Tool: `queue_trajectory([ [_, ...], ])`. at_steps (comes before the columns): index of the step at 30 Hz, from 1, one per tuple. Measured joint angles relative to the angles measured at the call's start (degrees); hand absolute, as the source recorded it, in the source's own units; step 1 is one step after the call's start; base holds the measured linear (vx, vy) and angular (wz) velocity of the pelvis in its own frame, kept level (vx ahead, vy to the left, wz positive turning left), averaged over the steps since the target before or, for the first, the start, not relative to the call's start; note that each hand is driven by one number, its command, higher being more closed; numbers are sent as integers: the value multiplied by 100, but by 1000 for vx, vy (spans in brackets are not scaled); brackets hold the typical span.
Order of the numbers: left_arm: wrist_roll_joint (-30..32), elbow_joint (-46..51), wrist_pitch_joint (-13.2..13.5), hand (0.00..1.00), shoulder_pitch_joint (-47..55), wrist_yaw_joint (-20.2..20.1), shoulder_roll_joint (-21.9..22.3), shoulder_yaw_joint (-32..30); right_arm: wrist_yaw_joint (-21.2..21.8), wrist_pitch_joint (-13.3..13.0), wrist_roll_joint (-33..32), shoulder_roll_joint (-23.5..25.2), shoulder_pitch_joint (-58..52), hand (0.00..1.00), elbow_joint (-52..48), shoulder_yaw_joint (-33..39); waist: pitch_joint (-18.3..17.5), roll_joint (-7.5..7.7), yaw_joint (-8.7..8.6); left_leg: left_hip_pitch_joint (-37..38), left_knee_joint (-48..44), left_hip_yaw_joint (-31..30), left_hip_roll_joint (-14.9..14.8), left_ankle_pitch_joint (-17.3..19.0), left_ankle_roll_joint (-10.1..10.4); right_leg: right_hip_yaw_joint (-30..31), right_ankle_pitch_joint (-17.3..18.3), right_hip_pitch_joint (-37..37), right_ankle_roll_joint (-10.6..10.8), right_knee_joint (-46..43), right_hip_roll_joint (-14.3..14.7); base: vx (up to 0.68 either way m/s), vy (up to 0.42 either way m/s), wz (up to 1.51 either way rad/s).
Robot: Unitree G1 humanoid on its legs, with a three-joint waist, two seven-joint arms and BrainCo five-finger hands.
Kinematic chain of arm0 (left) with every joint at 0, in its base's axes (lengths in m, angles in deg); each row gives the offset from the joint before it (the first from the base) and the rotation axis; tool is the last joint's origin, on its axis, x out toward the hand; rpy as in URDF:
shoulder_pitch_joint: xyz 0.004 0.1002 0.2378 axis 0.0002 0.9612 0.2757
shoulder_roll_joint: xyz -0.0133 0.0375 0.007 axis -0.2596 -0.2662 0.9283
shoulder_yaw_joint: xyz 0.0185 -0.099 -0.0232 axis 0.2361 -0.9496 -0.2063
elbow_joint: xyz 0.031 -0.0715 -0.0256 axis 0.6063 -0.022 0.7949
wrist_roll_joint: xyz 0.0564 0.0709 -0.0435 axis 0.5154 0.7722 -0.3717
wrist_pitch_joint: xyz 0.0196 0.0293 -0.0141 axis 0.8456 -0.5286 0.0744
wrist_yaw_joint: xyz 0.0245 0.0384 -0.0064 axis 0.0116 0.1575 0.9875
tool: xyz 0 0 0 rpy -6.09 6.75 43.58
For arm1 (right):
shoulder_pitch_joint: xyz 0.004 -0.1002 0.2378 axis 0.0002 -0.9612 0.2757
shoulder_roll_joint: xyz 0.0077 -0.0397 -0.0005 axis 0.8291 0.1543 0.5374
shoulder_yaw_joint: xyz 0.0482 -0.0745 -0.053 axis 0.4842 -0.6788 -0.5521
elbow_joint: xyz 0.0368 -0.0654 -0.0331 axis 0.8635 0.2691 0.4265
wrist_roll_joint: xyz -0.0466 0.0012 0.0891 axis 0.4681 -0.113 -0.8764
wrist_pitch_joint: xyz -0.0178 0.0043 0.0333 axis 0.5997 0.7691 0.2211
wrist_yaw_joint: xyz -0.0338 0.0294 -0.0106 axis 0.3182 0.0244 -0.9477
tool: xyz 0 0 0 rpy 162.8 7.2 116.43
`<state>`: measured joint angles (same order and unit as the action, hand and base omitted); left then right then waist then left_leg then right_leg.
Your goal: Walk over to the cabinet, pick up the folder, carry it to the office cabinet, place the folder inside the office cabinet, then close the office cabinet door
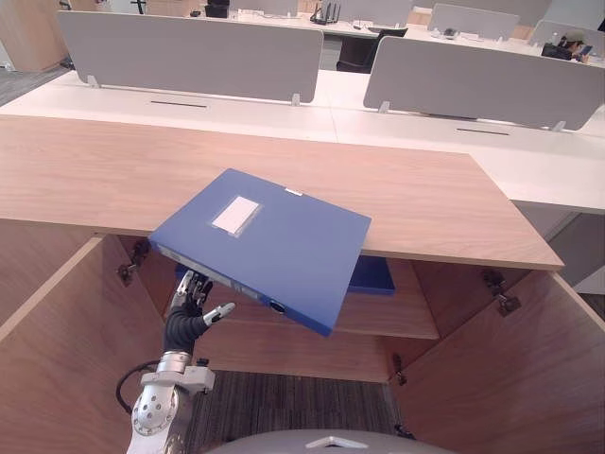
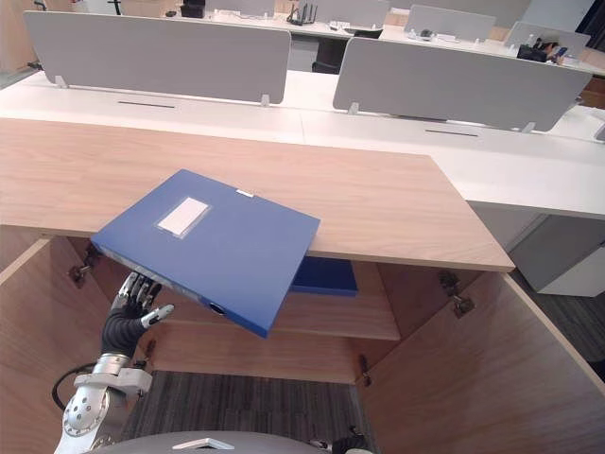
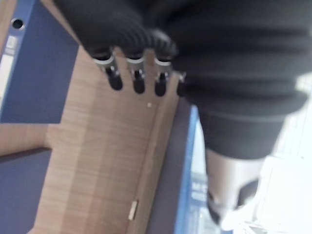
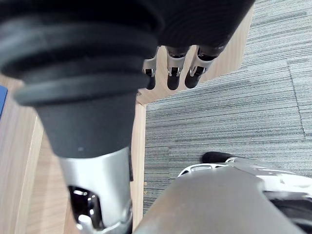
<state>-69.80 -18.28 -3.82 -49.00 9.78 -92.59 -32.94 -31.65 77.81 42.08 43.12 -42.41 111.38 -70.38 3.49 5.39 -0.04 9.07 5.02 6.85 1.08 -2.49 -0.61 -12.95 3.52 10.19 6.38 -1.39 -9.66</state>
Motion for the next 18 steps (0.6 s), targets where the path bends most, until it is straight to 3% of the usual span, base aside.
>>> queue_trajectory([
  [18, 9, -413, -6, 0, -107, 23, -5, 53, -10, 1, -59, -50, 7, 0, 2, 12, -58, -108, -51, -40, 0, 91, -3, 36, 25, 76, -12, -45, -39, 78, 14, 1, 1, -2],
])
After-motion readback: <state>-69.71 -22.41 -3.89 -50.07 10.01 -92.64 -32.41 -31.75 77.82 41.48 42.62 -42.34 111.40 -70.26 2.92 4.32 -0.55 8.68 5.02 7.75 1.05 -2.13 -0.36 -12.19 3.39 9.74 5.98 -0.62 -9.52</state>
